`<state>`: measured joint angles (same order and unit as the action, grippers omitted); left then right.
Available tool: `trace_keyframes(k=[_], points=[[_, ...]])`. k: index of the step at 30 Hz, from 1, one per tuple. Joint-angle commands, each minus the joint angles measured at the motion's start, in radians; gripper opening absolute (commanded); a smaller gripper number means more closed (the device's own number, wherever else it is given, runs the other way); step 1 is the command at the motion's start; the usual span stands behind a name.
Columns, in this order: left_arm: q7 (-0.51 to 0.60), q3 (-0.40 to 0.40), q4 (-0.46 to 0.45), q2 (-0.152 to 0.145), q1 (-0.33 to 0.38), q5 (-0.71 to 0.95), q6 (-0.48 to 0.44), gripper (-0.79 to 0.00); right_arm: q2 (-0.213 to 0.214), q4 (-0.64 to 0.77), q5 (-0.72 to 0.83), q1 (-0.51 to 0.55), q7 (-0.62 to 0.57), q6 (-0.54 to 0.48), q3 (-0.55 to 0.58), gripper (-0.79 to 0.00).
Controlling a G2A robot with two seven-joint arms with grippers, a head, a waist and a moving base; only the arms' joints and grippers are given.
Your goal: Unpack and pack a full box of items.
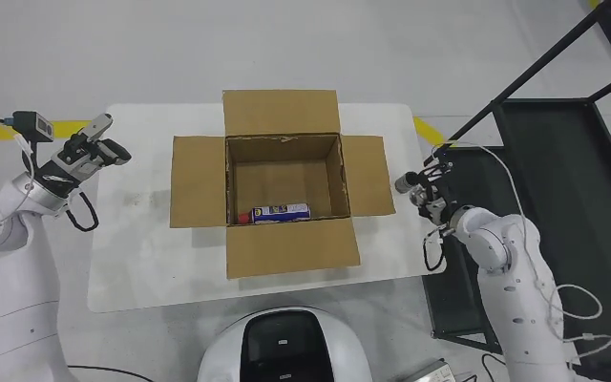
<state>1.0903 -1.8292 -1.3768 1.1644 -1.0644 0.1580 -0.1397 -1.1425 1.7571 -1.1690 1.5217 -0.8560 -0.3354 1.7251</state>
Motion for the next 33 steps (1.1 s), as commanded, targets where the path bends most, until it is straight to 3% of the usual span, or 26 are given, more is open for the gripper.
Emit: trace_keyframes(k=[1, 15, 26, 27, 28, 30, 31, 33], points=[[0.000, 0.000, 0.000, 0.000, 0.000, 0.000, 0.000, 0.000, -0.002, -0.053, -0.025, -0.004, 0.030, 0.027, -0.028, -0.785], [0.000, 0.000, 0.000, 0.000, 0.000, 0.000, 0.000, 0.000, -0.019, -0.318, -0.107, -0.141, 0.140, 0.178, -0.167, -0.785], [0.000, 0.000, 0.000, 0.000, 0.000, 0.000, 0.000, 0.000, -0.031, -0.495, -0.097, -0.255, 0.176, 0.180, -0.246, -0.785], [0.000, 0.000, 0.000, 0.000, 0.000, 0.000, 0.000, 0.000, -0.031, -0.506, -0.094, -0.259, 0.180, 0.183, -0.246, -0.686], [0.000, 0.000, 0.000, 0.000, 0.000, 0.000, 0.000, 0.000, -0.032, -0.516, -0.087, -0.263, 0.182, 0.183, -0.246, -0.440], [0.000, 0.000, 0.000, 0.000, 0.000, 0.000, 0.000, 0.000, -0.032, -0.533, -0.077, -0.271, 0.185, 0.183, -0.247, -0.089], [0.000, 0.000, 0.000, 0.000, 0.000, 0.000, 0.000, 0.000, -0.033, -0.542, -0.067, -0.276, 0.187, 0.186, -0.247, -0.012], [0.000, 0.000, 0.000, 0.000, 0.000, 0.000, 0.000, 0.000, -0.034, -0.556, -0.061, -0.285, 0.193, 0.187, -0.249, 0.000]])
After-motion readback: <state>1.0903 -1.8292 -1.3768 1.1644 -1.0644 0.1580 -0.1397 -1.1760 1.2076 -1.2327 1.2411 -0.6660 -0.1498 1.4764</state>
